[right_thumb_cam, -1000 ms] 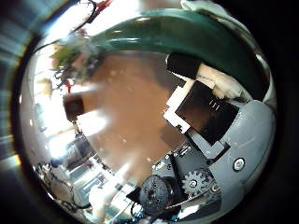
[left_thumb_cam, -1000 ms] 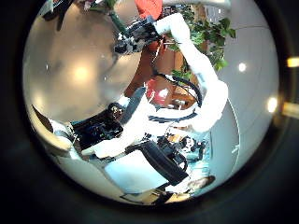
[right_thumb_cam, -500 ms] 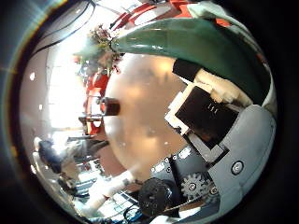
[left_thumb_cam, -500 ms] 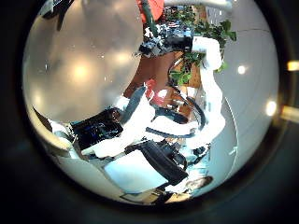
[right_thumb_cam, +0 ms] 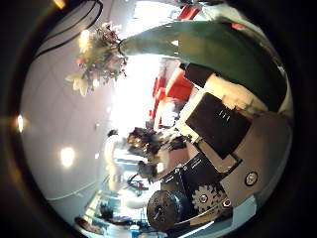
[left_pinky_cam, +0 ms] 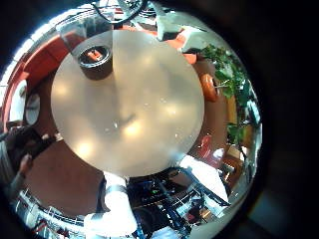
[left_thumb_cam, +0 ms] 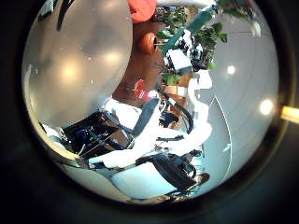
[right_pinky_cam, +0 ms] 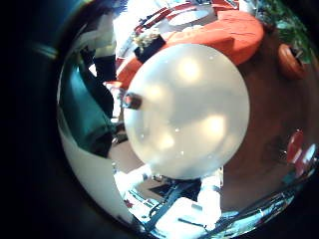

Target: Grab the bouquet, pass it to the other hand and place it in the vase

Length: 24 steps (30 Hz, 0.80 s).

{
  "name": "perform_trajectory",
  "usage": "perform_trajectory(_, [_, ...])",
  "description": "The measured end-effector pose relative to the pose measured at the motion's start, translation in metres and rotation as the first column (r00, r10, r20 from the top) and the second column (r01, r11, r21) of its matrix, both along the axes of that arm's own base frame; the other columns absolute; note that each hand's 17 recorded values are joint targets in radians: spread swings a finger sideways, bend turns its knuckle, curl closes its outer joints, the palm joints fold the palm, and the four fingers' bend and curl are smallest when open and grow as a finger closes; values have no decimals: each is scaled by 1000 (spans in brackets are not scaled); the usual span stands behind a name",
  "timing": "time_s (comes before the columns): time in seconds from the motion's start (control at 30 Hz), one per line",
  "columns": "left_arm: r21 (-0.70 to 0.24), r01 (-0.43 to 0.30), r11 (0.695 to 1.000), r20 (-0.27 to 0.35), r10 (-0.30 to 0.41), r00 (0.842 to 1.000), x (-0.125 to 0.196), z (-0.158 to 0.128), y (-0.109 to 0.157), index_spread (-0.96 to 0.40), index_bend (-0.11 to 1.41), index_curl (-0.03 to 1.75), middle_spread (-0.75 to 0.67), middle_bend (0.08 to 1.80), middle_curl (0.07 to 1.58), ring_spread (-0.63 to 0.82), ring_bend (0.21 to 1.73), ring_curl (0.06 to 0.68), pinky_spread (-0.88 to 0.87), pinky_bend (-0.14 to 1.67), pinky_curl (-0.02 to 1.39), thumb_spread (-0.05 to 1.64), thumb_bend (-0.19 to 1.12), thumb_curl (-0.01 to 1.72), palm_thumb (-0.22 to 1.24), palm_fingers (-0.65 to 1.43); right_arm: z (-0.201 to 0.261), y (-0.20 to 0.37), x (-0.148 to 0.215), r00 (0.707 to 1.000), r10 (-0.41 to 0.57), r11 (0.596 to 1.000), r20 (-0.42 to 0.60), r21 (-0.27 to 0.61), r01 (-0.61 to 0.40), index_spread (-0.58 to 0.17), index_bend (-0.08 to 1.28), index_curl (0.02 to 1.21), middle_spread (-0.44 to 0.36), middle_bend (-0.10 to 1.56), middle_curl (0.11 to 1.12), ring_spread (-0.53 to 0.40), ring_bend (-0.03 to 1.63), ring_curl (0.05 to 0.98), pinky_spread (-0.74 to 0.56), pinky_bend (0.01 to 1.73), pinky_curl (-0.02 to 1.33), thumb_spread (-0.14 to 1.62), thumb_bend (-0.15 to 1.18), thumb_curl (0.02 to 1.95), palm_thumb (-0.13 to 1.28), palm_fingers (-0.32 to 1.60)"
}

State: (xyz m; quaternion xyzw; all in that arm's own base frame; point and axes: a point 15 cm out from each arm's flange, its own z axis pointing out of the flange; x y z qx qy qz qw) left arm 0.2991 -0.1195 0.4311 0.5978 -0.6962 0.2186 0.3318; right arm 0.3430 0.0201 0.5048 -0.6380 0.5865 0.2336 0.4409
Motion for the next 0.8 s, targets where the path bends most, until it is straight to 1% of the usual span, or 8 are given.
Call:
perform_trajectory(0.07, [-108, -15, 994, 18, 18, 1000, 6, 14, -11, 59, 161, 401, 238, 215, 407, 358, 660, 124, 354, 226, 371, 1059, -36, 275, 72, 358, 4, 0, -8, 999, 36, 998, 31, 42, -37, -264, 1123, 1025, -160, 1317, 926, -188, 1472, 707, -151, 1344, 776, 880, 36, 1007, 1181, 1110])
perform_trajectory(0.13, [-241, -46, 969, 40, 57, 998, 15, 33, -16, 73, 160, 393, 247, 218, 405, 371, 663, 124, 354, 233, 374, 1035, -32, 278, 63, 352, 4, 2, -12, 997, 60, 996, 42, 64, -63, -261, 1125, 1023, -159, 1318, 924, -188, 1478, 708, -151, 1336, 788, 879, 31, 1023, 1177, 1111])
perform_trajectory(0.23, [-417, -81, 905, 59, 116, 991, 27, 60, -15, 91, 168, 388, 263, 205, 402, 392, 660, 125, 356, 247, 379, 1007, -25, 286, 75, 323, -5, 10, -19, 995, 98, 988, 33, 113, -101, -256, 1129, 1019, -157, 1319, 921, -188, 1480, 708, -152, 1325, 806, 880, 26, 1046, 1174, 1111])
perform_trajectory(0.33, [-540, -80, 838, 47, 125, 991, 33, 75, -18, 103, 162, 380, 286, 198, 398, 413, 660, 127, 365, 254, 381, 982, -24, 294, 89, 290, -18, 19, -30, 989, 150, 976, 18, 160, -150, -252, 1133, 1013, -156, 1321, 918, -188, 1481, 708, -154, 1313, 826, 879, 20, 1072, 1170, 1111])
perform_trajectory(0.4, [-580, -53, 813, 52, 101, 994, 30, 80, -19, 114, 156, 372, 303, 192, 394, 428, 660, 130, 381, 264, 384, 971, -28, 297, 91, 256, -22, 34, -35, 981, 193, 964, 14, 182, -193, -250, 1135, 1010, -156, 1326, 918, -188, 1481, 707, -154, 1306, 837, 879, 17, 1085, 1169, 1111])
perform_trajectory(0.5, [-610, -15, 792, 62, 67, 996, 26, 87, -28, 129, 159, 363, 330, 189, 384, 451, 656, 132, 406, 276, 384, 952, -24, 307, 114, 212, -28, 60, -43, 966, 260, 943, 15, 213, -257, -247, 1138, 1006, -155, 1328, 917, -188, 1482, 707, -156, 1296, 853, 879, 13, 1105, 1168, 1111])
perform_trajectory(0.63, [-621, 21, 783, 62, 22, 998, 22, 89, -43, 141, 153, 346, 357, 190, 373, 471, 657, 136, 432, 297, 384, 934, -24, 315, 146, 174, -36, 86, -53, 944, 330, 917, 12, 234, -323, -245, 1141, 1002, -154, 1330, 915, -188, 1482, 706, -158, 1285, 871, 880, 9, 1126, 1167, 1111])
perform_trajectory(0.8, [-644, 77, 761, 109, -8, 994, 18, 97, -54, 143, 160, 333, 368, 198, 368, 490, 655, 140, 452, 307, 379, 929, -24, 326, 186, 148, -35, 109, -49, 934, 356, 904, 29, 241, -353, -242, 1144, 997, -154, 1331, 913, -188, 1482, 706, -160, 1271, 895, 888, 6, 1154, 1165, 1111])
